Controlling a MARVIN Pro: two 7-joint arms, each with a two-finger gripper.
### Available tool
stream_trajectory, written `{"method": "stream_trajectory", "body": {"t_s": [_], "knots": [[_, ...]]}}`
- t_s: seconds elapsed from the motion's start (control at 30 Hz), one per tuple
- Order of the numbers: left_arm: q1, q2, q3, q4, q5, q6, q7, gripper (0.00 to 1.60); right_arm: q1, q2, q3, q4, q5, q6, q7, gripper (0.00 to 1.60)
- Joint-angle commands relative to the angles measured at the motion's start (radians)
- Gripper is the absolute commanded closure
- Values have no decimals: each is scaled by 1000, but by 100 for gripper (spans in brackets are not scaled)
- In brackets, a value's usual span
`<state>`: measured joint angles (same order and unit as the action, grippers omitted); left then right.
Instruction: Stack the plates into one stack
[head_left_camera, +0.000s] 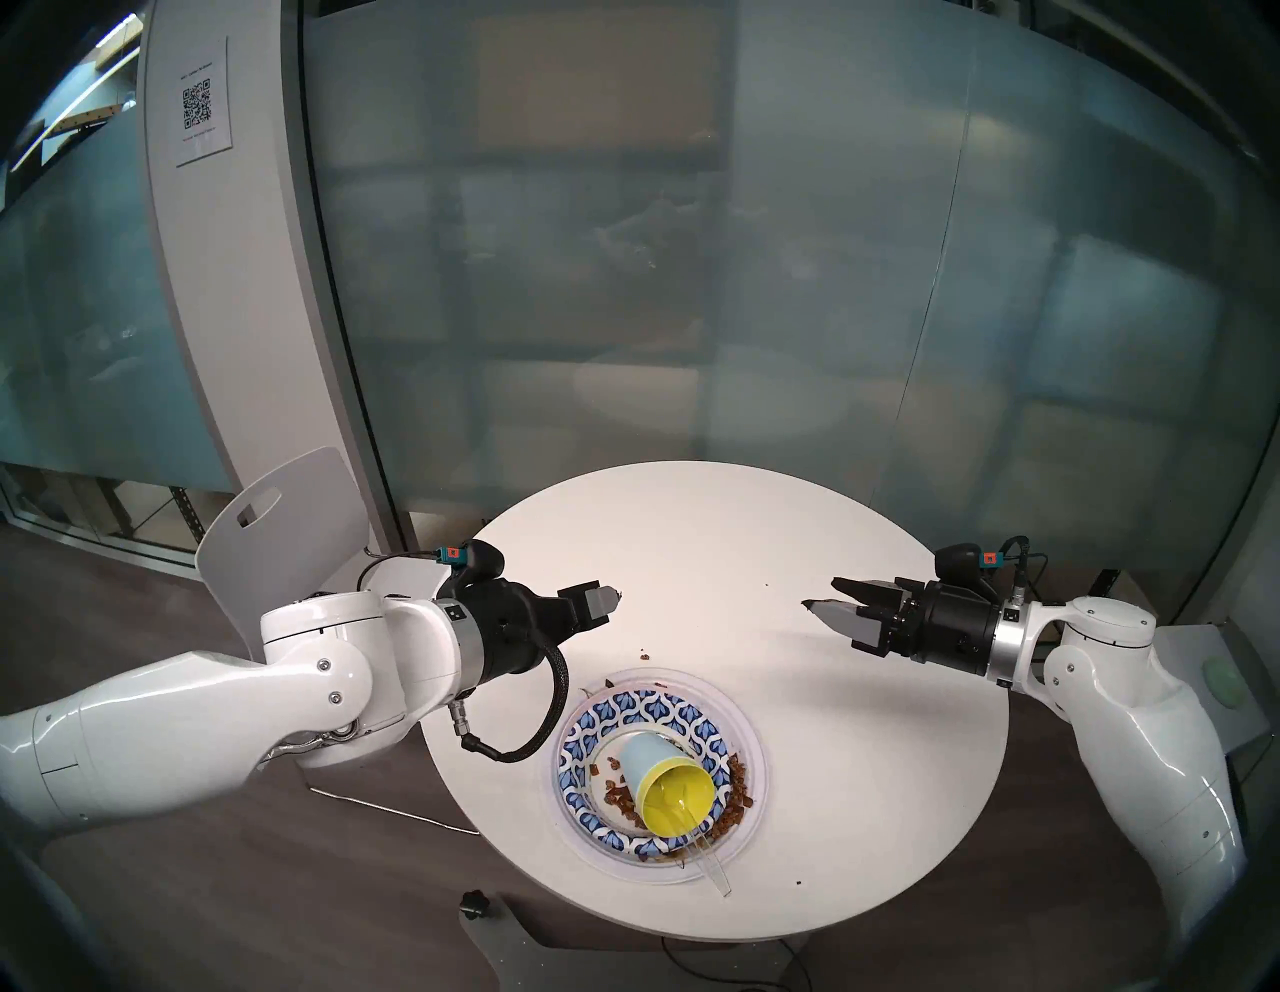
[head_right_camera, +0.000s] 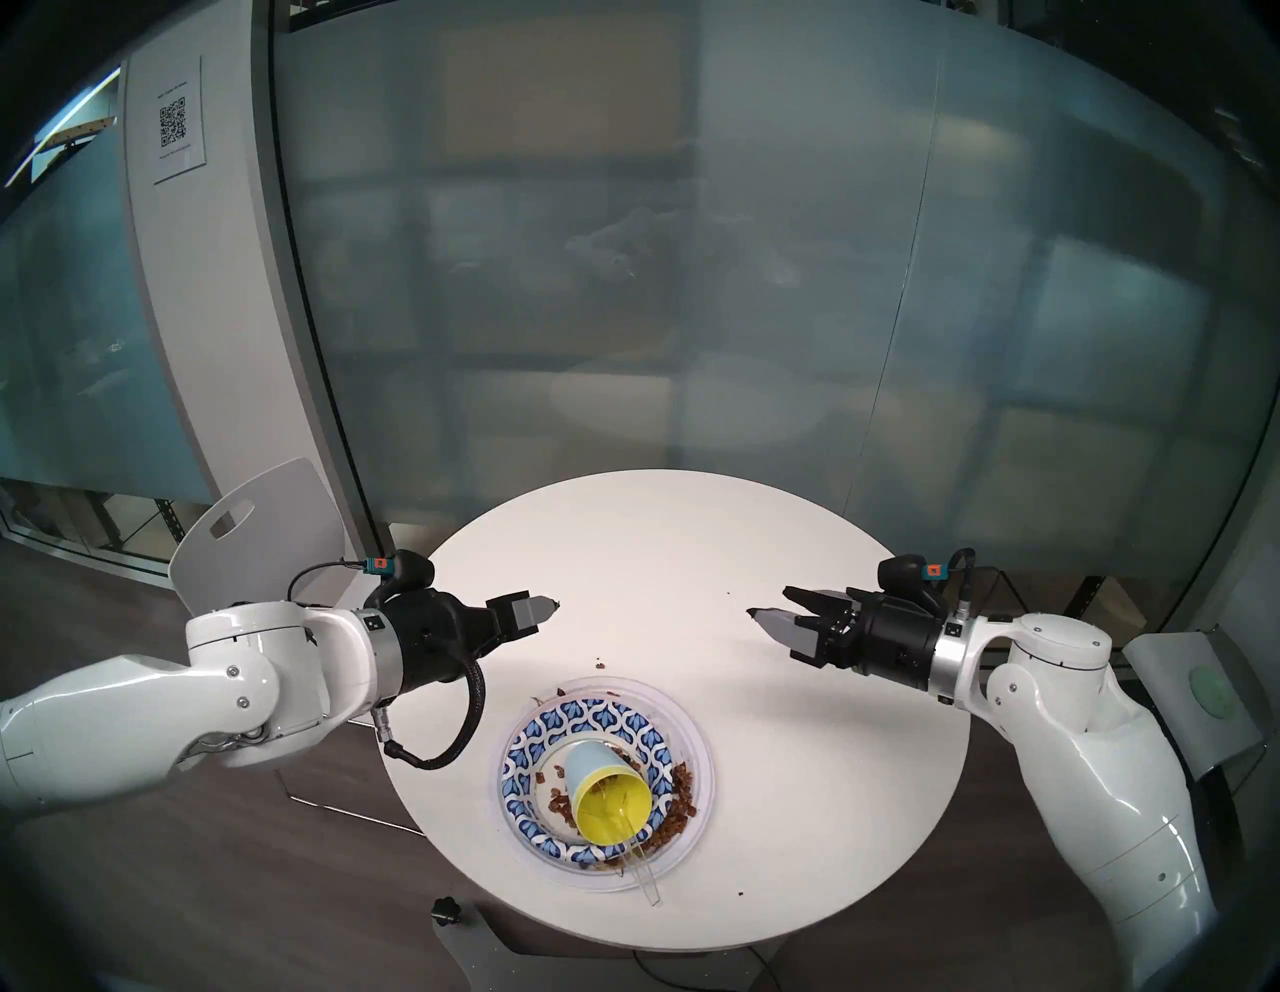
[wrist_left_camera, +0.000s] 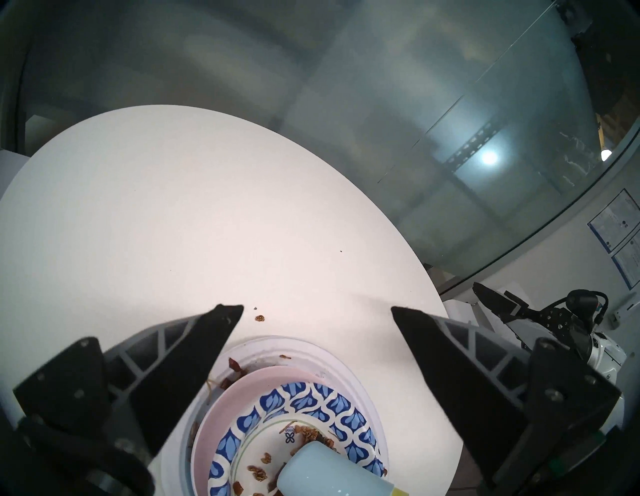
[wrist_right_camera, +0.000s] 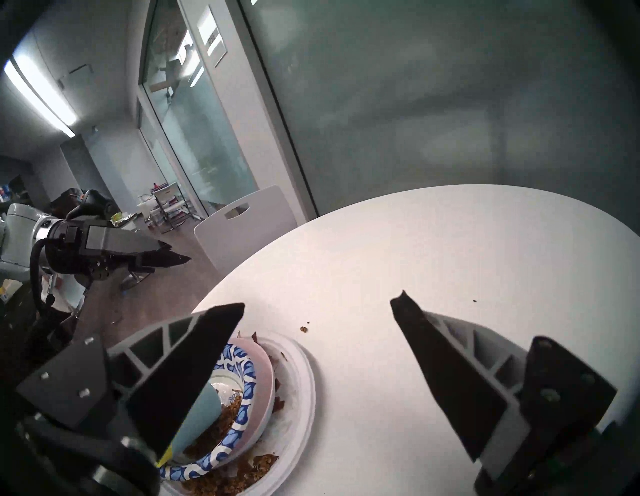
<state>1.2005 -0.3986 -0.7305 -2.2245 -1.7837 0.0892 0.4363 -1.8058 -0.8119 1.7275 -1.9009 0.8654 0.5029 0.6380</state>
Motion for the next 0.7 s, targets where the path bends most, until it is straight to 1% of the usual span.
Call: {"method": "stream_trajectory", "body": {"t_s": [0.0,0.13,0.27,0.3,0.67], "knots": [[2,9,-5,-14,27,-22,-25,0,-130,-61,84,-72,10,-66,-10,0],[6,14,-3,-11,26,-30,-29,0,-141,-75,90,-85,4,-72,-13,0],[11,20,-7,-11,5,-41,-25,0,-146,-82,91,-95,2,-81,-16,0],[12,22,-8,-10,-1,-42,-29,0,-145,-92,91,-96,12,-75,-23,0],[7,25,-3,-10,-7,-46,-31,0,-148,-96,92,-99,11,-77,-25,0]]}}
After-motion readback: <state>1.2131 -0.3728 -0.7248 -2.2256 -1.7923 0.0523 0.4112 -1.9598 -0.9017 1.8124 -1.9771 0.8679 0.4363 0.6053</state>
